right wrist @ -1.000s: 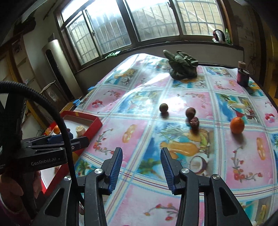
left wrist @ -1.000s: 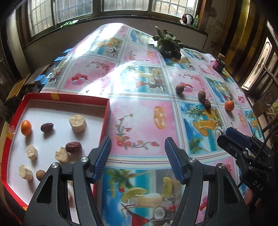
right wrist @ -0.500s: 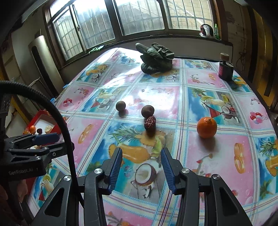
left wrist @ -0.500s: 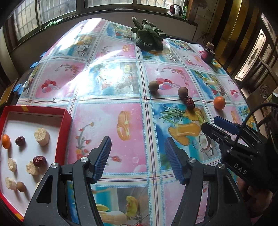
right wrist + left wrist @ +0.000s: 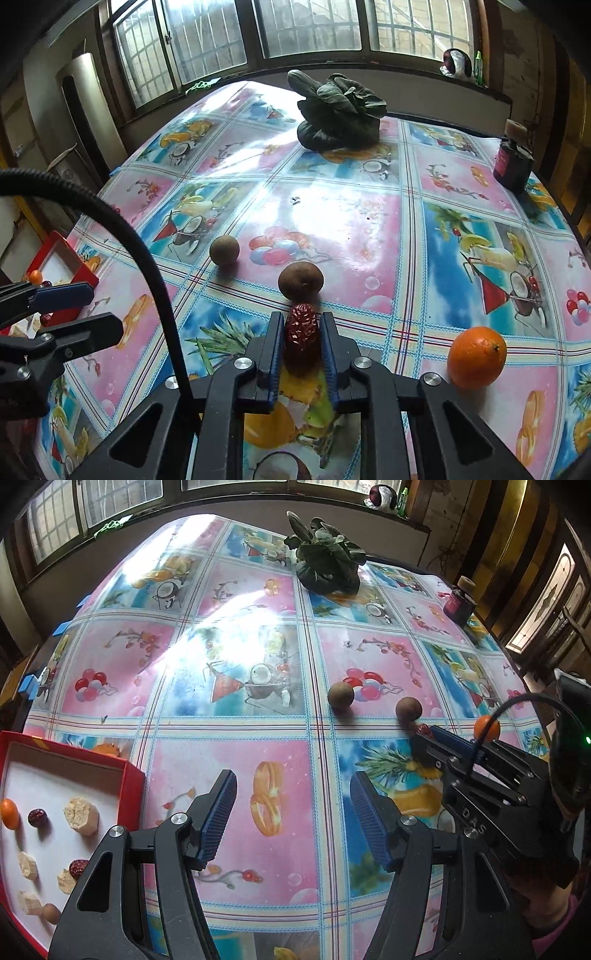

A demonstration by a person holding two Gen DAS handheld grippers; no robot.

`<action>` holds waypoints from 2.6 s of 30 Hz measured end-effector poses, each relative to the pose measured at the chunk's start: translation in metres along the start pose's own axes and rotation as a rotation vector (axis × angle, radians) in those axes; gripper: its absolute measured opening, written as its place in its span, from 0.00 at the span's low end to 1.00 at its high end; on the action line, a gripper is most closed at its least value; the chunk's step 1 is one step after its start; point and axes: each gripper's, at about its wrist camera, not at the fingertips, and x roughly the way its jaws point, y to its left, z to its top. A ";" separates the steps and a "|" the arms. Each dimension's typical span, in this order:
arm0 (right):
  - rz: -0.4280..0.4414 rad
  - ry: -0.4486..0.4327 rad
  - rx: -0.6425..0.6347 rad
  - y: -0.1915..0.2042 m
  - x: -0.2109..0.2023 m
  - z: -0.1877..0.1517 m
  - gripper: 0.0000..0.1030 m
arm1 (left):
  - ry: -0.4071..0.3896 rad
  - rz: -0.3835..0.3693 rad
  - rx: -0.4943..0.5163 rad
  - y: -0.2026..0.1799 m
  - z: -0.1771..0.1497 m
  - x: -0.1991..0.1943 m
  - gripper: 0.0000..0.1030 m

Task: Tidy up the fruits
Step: 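Grasp a brown round fruit with the left tool while the right tool grasps a red date, then carry the brown fruit and red date into the red tray and open both tools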

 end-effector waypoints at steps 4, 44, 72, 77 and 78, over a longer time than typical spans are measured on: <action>-0.005 0.002 -0.002 -0.006 -0.014 -0.006 0.18 | -0.002 -0.004 -0.006 -0.005 0.017 0.009 0.62; 0.070 0.013 0.045 -0.013 -0.028 -0.015 0.18 | 0.020 -0.016 0.000 -0.010 0.029 0.033 0.20; 0.163 -0.036 0.036 0.092 -0.098 -0.094 0.18 | -0.077 0.047 0.022 0.034 -0.114 -0.063 0.20; 0.173 -0.028 0.005 0.113 -0.099 -0.096 0.18 | -0.109 0.061 0.005 0.049 -0.120 -0.076 0.20; 0.177 -0.027 -0.002 0.118 -0.098 -0.095 0.18 | -0.114 0.065 0.001 0.053 -0.121 -0.078 0.20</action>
